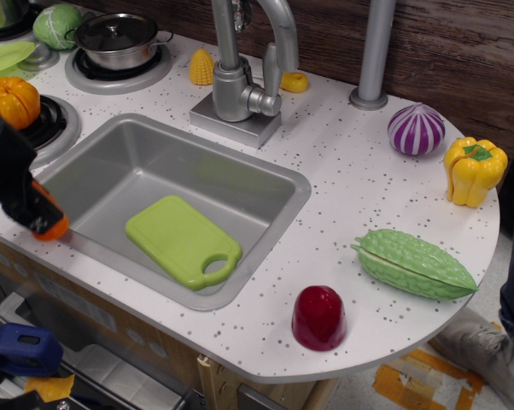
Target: Put carrot on cutting board
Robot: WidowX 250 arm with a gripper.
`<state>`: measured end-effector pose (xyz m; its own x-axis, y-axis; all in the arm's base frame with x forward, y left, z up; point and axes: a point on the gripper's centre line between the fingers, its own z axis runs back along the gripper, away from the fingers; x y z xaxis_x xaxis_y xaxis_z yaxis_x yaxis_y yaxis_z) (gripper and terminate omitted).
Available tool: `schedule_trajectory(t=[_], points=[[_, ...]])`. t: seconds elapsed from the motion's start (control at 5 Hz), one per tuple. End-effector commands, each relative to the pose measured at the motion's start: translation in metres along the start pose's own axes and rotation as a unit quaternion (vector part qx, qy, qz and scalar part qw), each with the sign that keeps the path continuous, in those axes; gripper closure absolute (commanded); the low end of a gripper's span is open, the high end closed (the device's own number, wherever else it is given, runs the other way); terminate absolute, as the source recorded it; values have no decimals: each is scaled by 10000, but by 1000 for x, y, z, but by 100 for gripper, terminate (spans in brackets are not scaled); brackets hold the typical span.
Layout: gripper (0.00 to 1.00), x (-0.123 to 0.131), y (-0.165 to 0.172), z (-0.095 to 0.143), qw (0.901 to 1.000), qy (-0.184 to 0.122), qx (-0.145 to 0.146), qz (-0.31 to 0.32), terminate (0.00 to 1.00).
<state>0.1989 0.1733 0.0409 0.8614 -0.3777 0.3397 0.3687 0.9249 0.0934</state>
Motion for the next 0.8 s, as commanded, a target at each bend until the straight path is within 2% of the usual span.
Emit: schedule_trajectory(t=[0.0, 0.2, 0.4, 0.6], points=[[100, 49, 14, 22, 9983, 60, 437, -386, 0], [100, 65, 13, -4, 9971, 98, 547, -517, 0], [100, 68, 3, -30, 9973, 69, 606, -404, 0], [100, 69, 3, -51, 9969, -55, 625, -471, 100]])
